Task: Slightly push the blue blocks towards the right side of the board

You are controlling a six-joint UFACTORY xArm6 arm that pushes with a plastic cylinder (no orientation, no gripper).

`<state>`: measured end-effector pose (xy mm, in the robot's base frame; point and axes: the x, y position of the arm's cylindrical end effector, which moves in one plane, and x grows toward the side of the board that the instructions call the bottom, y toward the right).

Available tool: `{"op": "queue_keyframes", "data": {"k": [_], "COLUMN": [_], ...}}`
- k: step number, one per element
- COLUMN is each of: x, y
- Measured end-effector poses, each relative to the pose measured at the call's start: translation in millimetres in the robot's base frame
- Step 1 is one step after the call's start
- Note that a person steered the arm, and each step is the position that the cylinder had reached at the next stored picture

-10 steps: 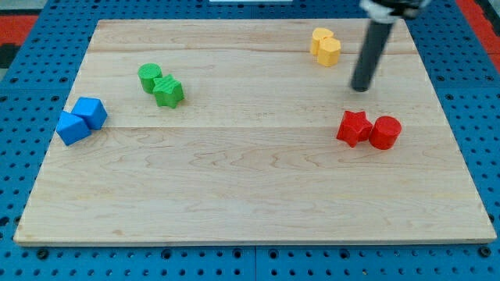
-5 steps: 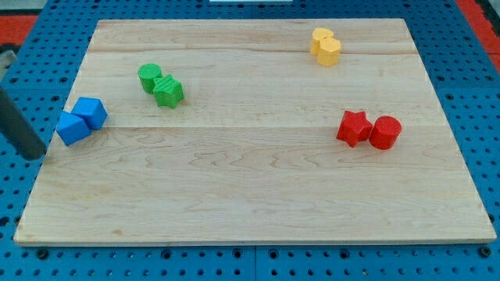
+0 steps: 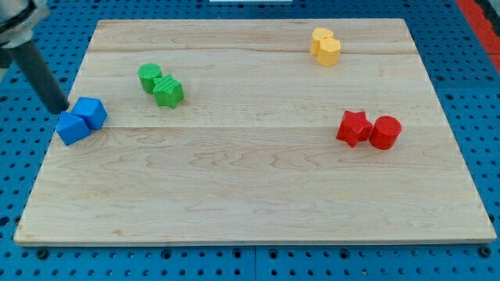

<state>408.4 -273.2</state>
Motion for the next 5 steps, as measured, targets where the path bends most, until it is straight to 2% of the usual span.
{"op": "queue_keyframes", "data": {"k": [1,2,3,5], "x": [47,28,33,83], "y": [-3,19,-22,-16]}}
